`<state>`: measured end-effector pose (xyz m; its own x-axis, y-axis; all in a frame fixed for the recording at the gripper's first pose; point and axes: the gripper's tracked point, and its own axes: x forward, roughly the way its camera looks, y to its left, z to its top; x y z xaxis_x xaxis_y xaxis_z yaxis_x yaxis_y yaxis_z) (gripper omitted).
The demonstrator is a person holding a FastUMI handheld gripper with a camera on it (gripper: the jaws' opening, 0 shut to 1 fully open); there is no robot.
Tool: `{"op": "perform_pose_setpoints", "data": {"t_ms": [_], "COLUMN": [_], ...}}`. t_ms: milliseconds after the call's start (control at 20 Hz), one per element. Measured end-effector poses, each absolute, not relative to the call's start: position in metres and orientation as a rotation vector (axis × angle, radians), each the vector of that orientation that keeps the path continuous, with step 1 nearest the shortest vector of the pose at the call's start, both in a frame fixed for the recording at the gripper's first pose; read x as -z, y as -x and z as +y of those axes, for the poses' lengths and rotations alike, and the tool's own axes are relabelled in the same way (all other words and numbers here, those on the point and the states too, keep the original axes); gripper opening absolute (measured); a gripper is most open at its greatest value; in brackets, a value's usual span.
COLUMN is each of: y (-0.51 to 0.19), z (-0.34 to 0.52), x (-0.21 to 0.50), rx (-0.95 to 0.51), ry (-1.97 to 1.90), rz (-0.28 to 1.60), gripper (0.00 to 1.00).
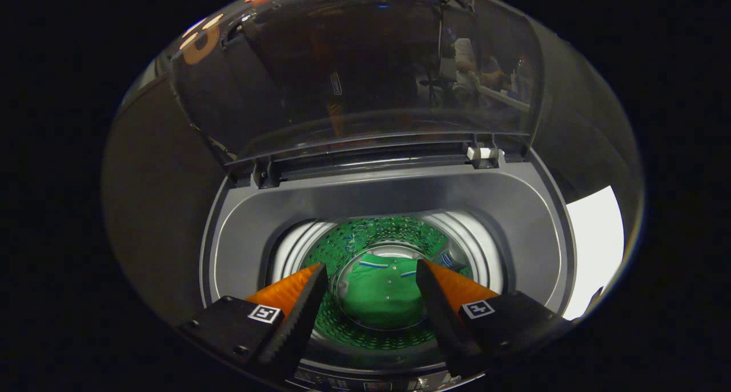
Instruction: Put the clothes into the washing machine and then close the washing machine lid.
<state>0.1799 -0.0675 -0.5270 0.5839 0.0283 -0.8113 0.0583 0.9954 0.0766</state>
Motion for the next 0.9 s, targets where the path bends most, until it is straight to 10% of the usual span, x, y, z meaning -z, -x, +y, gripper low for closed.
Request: {"op": "perform_pose_setpoints", "data": {"t_ms": [900], "y": [-0.256], "z": [-0.071], "x": [0.192], "rx": [0.028], "ry": [-0.077], "rz": [0.307], "gripper": [0.99]}}
